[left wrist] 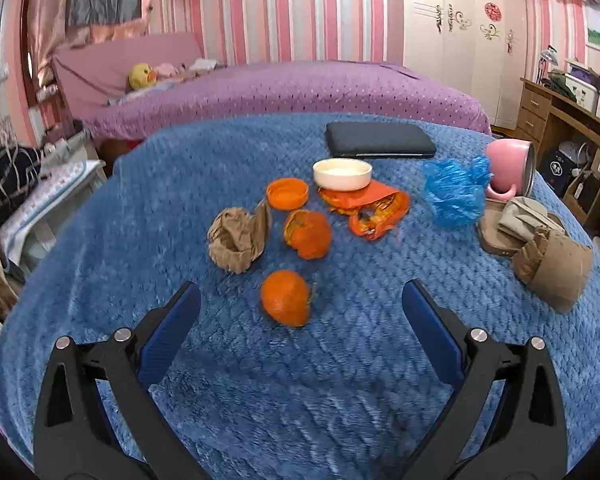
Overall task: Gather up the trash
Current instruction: 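Move the left gripper to the orange peel and grasp it, then grasp the brown paper cup with the right gripper while the left gripper holds the orange peel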
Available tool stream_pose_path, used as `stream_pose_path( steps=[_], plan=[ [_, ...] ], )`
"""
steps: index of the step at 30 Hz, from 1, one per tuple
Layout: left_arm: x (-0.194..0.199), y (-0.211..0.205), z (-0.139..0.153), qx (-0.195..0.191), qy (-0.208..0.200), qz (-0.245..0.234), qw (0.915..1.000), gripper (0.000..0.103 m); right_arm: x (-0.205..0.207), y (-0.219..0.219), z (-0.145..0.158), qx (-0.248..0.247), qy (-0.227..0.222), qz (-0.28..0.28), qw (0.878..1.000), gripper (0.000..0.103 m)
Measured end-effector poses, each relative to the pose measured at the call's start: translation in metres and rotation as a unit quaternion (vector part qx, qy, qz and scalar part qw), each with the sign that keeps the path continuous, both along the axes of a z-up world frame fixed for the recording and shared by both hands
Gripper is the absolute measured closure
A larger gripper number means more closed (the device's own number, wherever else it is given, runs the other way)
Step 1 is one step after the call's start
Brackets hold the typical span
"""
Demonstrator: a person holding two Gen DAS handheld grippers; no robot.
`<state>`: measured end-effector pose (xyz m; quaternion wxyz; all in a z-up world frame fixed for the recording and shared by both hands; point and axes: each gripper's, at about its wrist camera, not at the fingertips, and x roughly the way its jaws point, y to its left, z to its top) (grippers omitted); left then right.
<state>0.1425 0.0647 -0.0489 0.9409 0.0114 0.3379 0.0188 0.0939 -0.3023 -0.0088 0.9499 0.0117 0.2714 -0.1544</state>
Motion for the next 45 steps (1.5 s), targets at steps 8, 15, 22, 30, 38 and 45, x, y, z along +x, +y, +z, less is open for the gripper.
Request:
stream_pose_path(
  steps=[8, 15, 22, 30, 38, 45],
  plan=[
    [0.022, 0.013, -0.018, -0.022, 0.049, -0.004, 0.9986, 0.028, 0.015, 0.011, -0.009, 0.018, 0.024, 0.010, 0.999, 0.005],
    [0.030, 0.013, -0.026, -0.044, 0.067, -0.023, 0.9965, 0.067, 0.020, 0.024, -0.012, 0.014, 0.031, 0.027, 0.999, 0.005],
    [0.016, 0.010, -0.016, -0.044, 0.035, -0.032, 0.9979, 0.075, 0.011, 0.040, -0.003, 0.011, 0.010, 0.050, 0.999, 0.005],
    [0.012, 0.013, -0.012, -0.044, 0.027, -0.029, 0.9983, 0.075, 0.015, 0.080, -0.006, 0.020, 0.008, 0.115, 0.993, 0.005],
    [0.014, 0.017, -0.013, -0.048, 0.030, -0.022, 0.9982, 0.075, 0.035, 0.123, -0.021, 0.025, 0.034, 0.164, 0.986, 0.005],
    [0.014, 0.015, -0.011, -0.040, 0.026, -0.021, 0.9986, 0.075, 0.047, 0.139, -0.030, 0.029, 0.064, 0.200, 0.977, 0.047]
  ],
)
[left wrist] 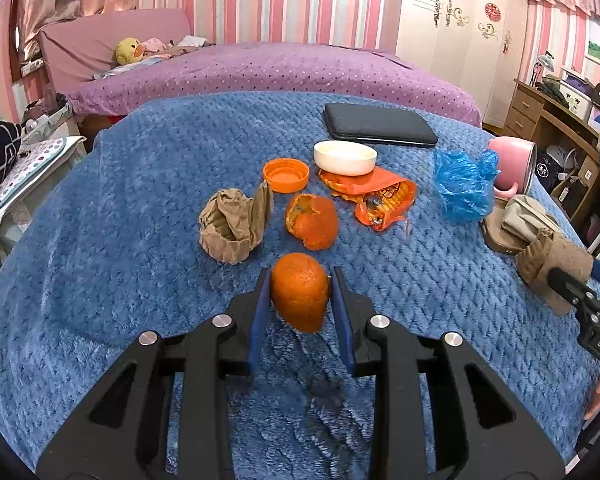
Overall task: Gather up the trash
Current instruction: 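Grasp the brown paper cup with the right gripper while the left gripper holds the orange peel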
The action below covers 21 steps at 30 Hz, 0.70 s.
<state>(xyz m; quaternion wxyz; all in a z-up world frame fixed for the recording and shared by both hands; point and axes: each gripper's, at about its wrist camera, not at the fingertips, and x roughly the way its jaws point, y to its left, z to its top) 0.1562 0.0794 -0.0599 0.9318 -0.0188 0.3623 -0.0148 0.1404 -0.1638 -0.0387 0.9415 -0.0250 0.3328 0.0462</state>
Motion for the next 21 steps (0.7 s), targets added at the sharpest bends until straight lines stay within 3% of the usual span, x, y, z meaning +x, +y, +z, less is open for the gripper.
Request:
stream_pose_path(
  steps=[4, 9, 16, 21],
  plan=[
    [-0.001, -0.004, 0.003, 0.002, -0.004, -0.003, 1.0000, 0.075, -0.008, 0.000, 0.005, 0.006, -0.011, 0.023, 1.000, 0.060],
    [-0.007, -0.013, 0.009, 0.005, -0.015, -0.012, 0.9998, 0.075, -0.022, -0.016, 0.017, 0.020, -0.030, 0.026, 0.999, 0.064],
    [-0.014, -0.026, 0.012, 0.008, -0.022, -0.025, 0.9994, 0.075, -0.035, -0.054, 0.028, 0.039, -0.039, 0.001, 0.998, 0.065],
    [-0.016, -0.033, 0.011, 0.014, -0.024, -0.030, 0.9992, 0.075, -0.033, -0.089, 0.020, 0.059, -0.012, -0.030, 0.998, 0.063]
  ],
)
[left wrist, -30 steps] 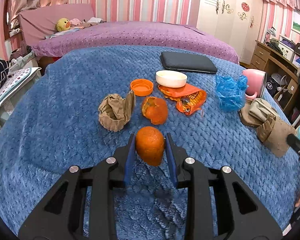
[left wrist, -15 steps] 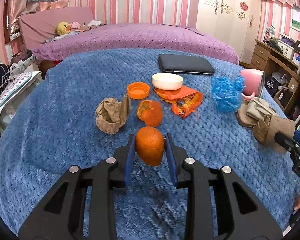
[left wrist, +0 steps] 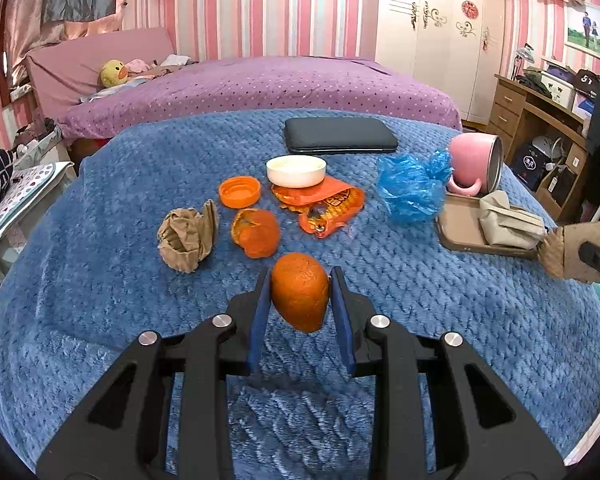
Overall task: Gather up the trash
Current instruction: 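Grasp the brown paper cup with the right gripper while the left gripper holds the orange peel, then carry the peel and paper cup over the basket and open both grippers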
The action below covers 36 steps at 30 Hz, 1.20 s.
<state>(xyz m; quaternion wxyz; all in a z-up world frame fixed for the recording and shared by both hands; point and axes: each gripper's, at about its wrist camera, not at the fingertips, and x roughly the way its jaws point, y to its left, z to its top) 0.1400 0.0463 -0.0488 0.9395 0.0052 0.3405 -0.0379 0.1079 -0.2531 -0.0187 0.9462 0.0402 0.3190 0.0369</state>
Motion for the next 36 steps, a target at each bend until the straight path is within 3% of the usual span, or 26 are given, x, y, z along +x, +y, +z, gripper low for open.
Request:
stream_pose_path(
  steps=[3, 6, 9, 28, 36],
  plan=[
    [0.001, 0.000, -0.001, 0.000, 0.000, -0.001, 1.0000, 0.075, 0.000, -0.020, -0.007, 0.018, 0.017, -0.011, 1.000, 0.063],
    [0.001, -0.001, -0.001, 0.001, 0.000, -0.002, 1.0000, 0.075, -0.005, -0.026, -0.004, 0.004, 0.012, -0.006, 1.000, 0.074],
    [0.001, -0.004, -0.001, 0.001, -0.001, -0.003, 1.0000, 0.075, -0.013, -0.033, 0.001, 0.000, 0.001, -0.006, 1.000, 0.076],
    [-0.015, -0.031, 0.010, 0.008, -0.018, -0.016, 0.9997, 0.075, -0.029, -0.108, 0.004, -0.028, -0.015, -0.093, 0.995, 0.076],
    [-0.028, -0.064, 0.018, 0.008, -0.030, -0.027, 0.9992, 0.075, -0.041, -0.148, 0.000, -0.036, -0.013, -0.127, 0.991, 0.076]
  ],
)
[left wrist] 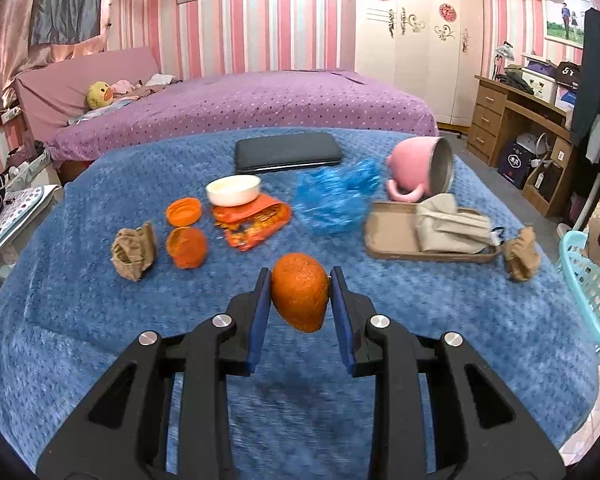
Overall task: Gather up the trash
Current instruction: 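Carry the peel and paper cup over the basket and open both grippers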
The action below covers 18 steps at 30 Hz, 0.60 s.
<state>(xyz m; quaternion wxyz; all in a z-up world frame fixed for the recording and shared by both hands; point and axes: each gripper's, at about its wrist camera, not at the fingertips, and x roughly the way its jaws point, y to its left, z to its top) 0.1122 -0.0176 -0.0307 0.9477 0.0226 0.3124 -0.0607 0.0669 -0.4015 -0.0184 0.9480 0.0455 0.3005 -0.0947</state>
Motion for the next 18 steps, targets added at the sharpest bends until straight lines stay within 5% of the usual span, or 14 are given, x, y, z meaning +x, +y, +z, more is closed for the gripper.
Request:
stream_pose_path(
  steps=[18],
  plan=[
    [-0.032, -0.168, 0.034, -0.011, -0.038, -0.094, 0.9948, 0.075, -0.035, -0.074, -0.001, -0.007, -0.011, -0.039, 0.999, 0.075]
  ],
)
